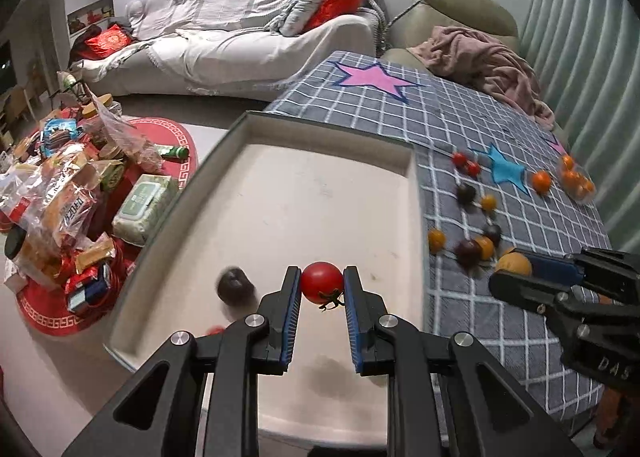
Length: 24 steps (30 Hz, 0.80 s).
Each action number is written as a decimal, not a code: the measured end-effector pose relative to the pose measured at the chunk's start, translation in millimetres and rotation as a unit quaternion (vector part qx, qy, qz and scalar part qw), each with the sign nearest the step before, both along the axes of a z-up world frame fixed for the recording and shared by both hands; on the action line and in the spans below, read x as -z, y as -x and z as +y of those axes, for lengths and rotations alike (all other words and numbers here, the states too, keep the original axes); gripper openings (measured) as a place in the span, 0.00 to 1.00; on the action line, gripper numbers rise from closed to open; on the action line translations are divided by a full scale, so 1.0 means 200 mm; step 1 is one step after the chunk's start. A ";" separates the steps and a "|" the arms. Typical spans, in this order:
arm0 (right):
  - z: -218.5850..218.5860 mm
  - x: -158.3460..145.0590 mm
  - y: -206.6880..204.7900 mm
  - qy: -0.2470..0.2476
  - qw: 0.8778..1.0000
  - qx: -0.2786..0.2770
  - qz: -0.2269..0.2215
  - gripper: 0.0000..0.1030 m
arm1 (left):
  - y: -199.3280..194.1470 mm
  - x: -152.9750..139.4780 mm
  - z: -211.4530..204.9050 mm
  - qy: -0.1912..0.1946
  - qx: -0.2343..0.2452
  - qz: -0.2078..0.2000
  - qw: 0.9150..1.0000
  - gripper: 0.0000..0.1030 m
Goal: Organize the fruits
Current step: 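Carry both fruits into the white tray and open both grippers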
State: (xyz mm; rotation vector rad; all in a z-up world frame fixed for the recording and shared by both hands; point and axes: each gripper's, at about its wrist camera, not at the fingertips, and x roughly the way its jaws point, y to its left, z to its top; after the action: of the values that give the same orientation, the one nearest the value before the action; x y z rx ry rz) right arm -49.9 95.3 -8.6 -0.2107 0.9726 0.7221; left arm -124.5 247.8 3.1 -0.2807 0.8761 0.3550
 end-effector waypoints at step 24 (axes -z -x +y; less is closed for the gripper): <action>0.44 0.27 -0.22 0.092 0.994 -0.053 0.000 0.29 | -0.30 0.21 0.26 -0.021 -0.032 0.080 0.996 0.22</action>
State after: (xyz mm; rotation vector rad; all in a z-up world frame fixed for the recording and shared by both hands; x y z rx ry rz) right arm -5.8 183.9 -62.1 -0.4262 1.0346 0.7299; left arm -64.6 300.6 -39.7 -0.2441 1.0183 0.4592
